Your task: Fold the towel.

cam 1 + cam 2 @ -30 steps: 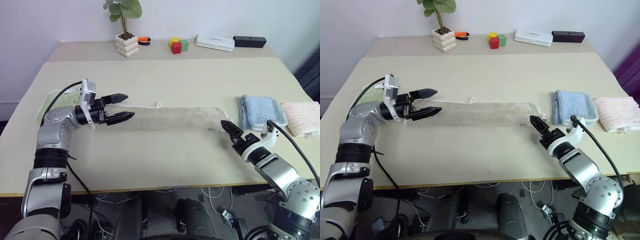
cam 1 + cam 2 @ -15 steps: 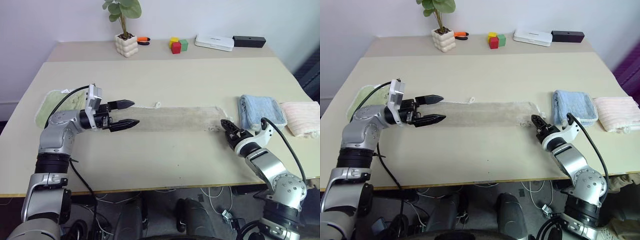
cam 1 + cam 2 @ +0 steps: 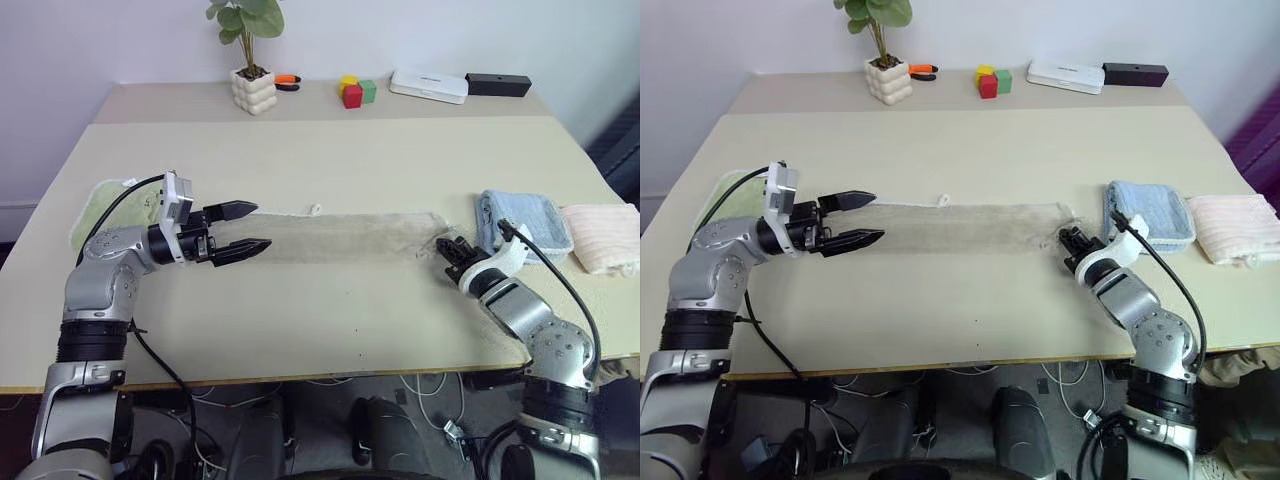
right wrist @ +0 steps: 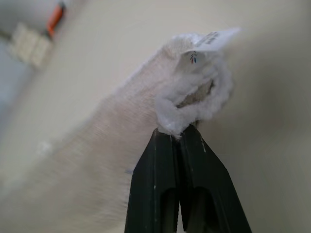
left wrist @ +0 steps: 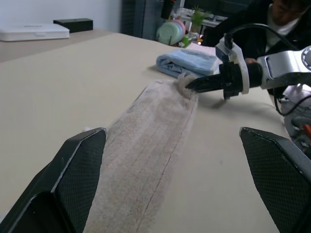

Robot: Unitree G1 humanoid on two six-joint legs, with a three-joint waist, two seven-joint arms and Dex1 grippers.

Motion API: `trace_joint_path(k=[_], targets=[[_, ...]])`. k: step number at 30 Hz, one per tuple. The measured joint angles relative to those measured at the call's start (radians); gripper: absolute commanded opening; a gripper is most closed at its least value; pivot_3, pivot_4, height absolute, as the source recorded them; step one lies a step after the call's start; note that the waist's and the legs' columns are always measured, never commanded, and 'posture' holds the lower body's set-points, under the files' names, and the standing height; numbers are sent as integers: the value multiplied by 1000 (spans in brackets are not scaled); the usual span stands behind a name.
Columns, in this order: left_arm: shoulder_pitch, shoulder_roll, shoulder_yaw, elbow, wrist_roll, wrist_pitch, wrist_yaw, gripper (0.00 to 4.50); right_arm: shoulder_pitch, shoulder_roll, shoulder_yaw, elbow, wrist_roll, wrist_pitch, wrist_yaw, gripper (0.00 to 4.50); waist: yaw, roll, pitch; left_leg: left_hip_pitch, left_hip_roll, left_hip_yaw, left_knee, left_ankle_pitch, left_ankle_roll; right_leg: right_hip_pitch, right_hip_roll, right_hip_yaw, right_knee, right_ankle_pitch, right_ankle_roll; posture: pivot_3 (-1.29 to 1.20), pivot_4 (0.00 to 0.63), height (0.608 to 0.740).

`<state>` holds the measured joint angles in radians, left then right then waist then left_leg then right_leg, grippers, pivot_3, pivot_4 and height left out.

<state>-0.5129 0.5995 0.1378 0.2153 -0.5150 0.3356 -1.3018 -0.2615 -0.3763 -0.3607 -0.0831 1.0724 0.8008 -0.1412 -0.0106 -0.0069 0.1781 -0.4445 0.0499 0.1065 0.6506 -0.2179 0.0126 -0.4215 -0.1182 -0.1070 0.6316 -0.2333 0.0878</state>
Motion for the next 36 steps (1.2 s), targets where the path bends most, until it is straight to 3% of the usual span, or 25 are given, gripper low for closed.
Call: trace_joint_path(k=[8, 15, 21, 28, 36], targets=[[-1, 0, 2, 16, 1, -22, 10, 4500, 33, -214, 220, -76, -337, -97, 271, 37, 0, 0, 0, -1, 0, 1, -1, 0, 0, -2, 0, 0, 0, 0, 0, 0, 150, 740], [0, 4, 2, 18, 2, -41, 25, 4500, -23, -250, 224, -66, -469, -161, 379, 37, 4, 0, 0, -1, 0, 1, -1, 0, 0, -2, 0, 0, 0, 0, 0, 0, 150, 740], [1, 10, 5, 18, 2, -48, 31, 4500, -28, -389, 361, -66, -716, -298, 525, 37, 1, 0, 0, -1, 0, 1, 0, 0, 0, -2, 0, 0, 0, 0, 0, 0, 150, 740], [14, 10, 13, 18, 1, -56, 39, 4500, -36, -431, 382, -56, -818, -328, 633, 37, 4, 0, 0, -1, 0, 1, 0, 0, 0, -2, 0, 0, 0, 0, 0, 0, 150, 740], [28, 10, 15, 17, 1, -66, 44, 4500, -20, -466, 268, -30, -819, -303, 698, 37, 3, 0, 0, -1, 0, 1, 0, 0, 0, -2, 0, 0, 0, 0, 0, 0, 150, 740]])
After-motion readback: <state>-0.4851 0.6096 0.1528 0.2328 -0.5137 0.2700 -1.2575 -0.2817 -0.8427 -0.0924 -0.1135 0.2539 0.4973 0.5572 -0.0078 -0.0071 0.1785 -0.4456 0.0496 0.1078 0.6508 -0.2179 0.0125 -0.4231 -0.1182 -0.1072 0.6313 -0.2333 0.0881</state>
